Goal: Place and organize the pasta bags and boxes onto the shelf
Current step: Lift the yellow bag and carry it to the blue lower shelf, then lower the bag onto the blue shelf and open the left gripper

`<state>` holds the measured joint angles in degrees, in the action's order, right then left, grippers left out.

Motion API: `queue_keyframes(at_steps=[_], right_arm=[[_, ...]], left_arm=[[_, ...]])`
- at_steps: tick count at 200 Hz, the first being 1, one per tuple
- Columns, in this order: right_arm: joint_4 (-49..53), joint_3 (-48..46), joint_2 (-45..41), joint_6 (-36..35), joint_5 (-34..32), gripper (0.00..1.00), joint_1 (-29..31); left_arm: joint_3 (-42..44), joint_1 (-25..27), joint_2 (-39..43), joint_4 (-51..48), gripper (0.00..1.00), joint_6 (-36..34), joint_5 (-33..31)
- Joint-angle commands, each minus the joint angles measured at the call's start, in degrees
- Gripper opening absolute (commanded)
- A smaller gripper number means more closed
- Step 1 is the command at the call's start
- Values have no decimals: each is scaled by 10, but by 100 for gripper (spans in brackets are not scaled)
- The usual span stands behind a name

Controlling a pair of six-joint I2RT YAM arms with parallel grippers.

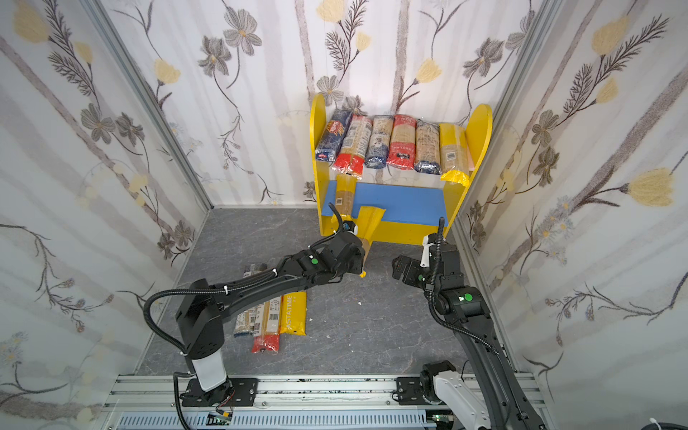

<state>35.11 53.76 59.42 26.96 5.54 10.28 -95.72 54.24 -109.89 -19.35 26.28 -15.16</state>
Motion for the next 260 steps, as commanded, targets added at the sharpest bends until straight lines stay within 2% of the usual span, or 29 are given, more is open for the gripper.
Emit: queue_keyframes(at_steps=[1,62,89,127,202,217,241,260], right_arm=[[-35,4,-2,16,-19,100,-12],[-24,6,-26,37,-41,100,-33],[-15,6,-33,48,-50,100,-36],[-3,11,-33,58,-55,100,-38],[13,21,-18,59,-58,100,-40],[16,22,-19,60,-59,100,-40],[28,29,-22,58,-48,100,-40],[40,32,-31,56,-53,100,-40]], left_arm=[[-102,-17,-57,56,0,-69,-38],[-391,-88,-257,56,0,-88,-7],[-493,-112,-322,59,0,-56,16],[-523,-143,-359,75,0,-16,60],[-523,-142,-377,95,0,17,112],[-523,-144,-379,98,7,21,115],[-523,-150,-387,112,24,37,141],[-524,-156,-393,125,43,53,154]])
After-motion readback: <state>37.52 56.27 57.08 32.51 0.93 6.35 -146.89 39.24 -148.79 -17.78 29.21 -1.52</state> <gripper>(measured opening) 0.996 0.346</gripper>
